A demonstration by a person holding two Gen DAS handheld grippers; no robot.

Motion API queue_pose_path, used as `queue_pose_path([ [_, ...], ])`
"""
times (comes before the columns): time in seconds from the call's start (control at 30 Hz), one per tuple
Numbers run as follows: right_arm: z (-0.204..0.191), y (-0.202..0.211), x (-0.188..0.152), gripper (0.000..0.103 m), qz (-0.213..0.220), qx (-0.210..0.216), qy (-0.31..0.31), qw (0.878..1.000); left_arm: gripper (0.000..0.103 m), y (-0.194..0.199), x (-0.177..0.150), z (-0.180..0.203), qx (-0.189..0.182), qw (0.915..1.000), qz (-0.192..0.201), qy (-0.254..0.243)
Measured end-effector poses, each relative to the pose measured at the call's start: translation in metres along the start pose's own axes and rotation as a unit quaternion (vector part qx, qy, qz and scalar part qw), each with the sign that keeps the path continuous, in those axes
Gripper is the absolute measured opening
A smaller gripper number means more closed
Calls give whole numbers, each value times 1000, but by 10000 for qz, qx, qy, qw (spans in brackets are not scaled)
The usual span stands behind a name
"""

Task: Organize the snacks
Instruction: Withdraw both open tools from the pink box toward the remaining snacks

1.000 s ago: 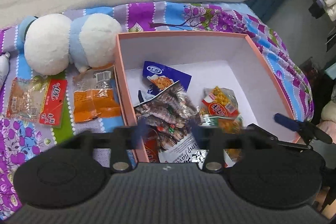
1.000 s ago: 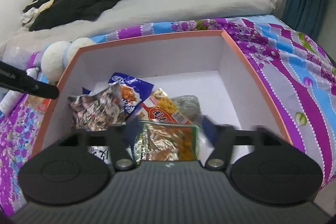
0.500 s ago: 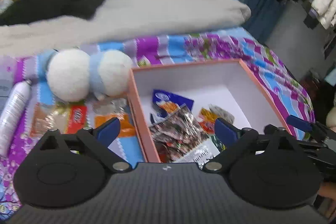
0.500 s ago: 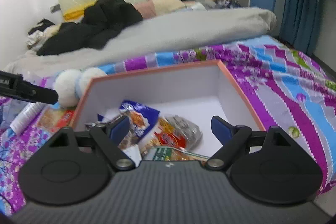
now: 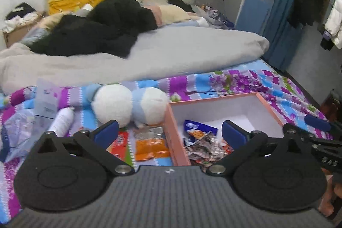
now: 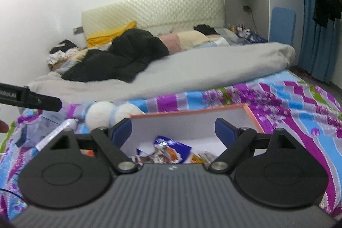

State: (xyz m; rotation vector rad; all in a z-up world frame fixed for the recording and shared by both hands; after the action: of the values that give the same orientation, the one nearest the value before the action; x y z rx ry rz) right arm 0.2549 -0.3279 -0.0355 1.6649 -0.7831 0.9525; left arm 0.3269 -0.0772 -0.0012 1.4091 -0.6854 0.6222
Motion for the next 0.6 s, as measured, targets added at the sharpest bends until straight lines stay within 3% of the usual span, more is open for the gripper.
queue_pose_path([
  [0.17, -23, 8, -2, 86, 143, 159, 89, 9997, 103, 17, -16, -25, 280, 9995, 123, 66],
  [0.6, -67, 14, -46, 86, 173, 345, 198, 9991, 103, 36, -79, -70, 512, 9980, 98, 362],
])
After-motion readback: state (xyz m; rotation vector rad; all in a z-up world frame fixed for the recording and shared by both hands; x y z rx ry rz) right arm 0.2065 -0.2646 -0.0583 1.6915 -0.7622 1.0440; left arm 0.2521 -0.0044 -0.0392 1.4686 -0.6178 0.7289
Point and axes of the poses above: each gripper's, at about its wrist camera, not at the fingertips, and y roughly against the way its jaws point, z to its right, x to its top, the point moved 2 cm from there along -y, roughly the way its jaws point, and after that the axes turned 7 degrees about x, right-handed, at the moved point
